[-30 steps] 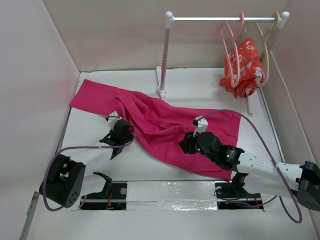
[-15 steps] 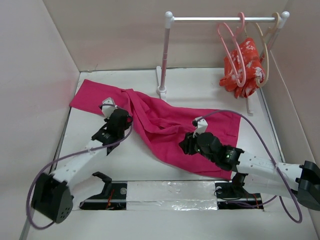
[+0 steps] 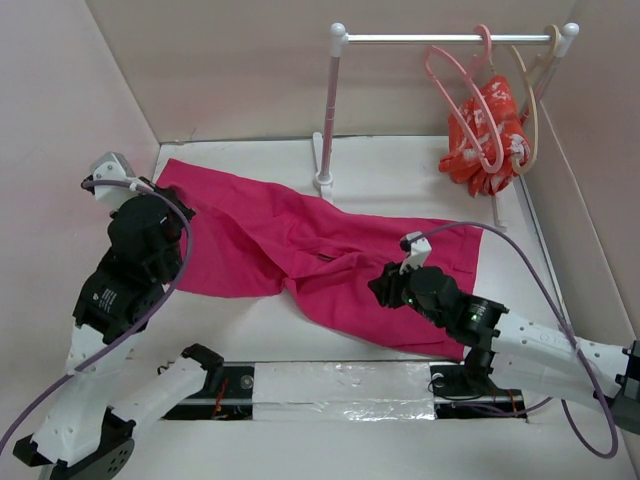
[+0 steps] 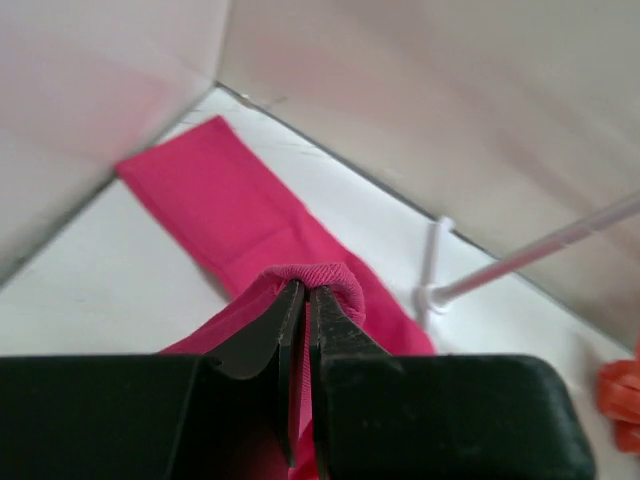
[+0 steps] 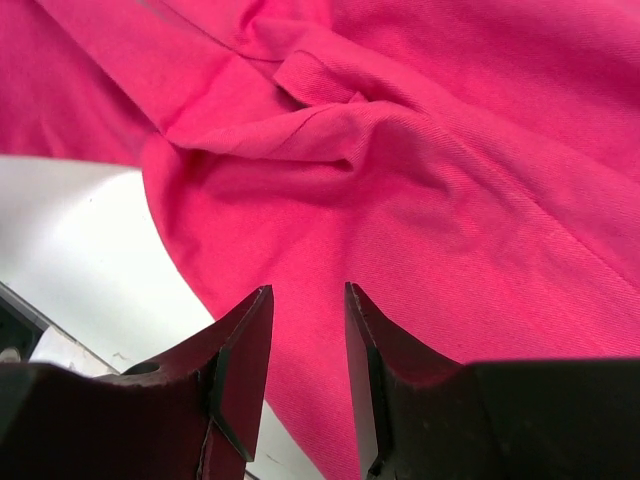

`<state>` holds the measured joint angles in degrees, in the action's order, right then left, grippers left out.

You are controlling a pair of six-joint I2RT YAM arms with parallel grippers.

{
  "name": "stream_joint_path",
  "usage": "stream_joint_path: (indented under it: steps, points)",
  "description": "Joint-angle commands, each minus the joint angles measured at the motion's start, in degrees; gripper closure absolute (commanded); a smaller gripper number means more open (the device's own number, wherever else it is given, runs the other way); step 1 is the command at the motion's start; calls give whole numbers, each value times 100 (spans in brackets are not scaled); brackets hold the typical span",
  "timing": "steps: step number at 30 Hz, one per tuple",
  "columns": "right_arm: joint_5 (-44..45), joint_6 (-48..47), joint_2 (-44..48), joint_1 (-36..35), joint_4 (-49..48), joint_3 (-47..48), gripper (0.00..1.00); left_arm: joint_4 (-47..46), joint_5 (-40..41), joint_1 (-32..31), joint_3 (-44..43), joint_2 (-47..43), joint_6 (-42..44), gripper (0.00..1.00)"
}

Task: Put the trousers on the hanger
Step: Flatten out the trousers at the center of the board.

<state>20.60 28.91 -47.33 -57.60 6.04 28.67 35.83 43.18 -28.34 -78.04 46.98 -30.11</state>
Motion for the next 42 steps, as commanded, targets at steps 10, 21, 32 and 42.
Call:
stream_joint_path:
  steps: [10, 21, 32, 42]
  points:
    - [67, -254, 690, 451, 310, 139, 59, -638, 895, 669, 1386, 434, 805, 100]
    - [-468, -254, 391, 575, -24, 148, 58, -2124, -1269, 3247, 1171, 3190, 610, 100]
    - [-610, -394, 330, 575, -191, 157, 58, -1817, -872, 3801, -484, 5383, 928, 79]
    - [-679, -403, -30, 522, -481, 139, 58, -2229, -1549, 3862, 859, 4189, 67, 39]
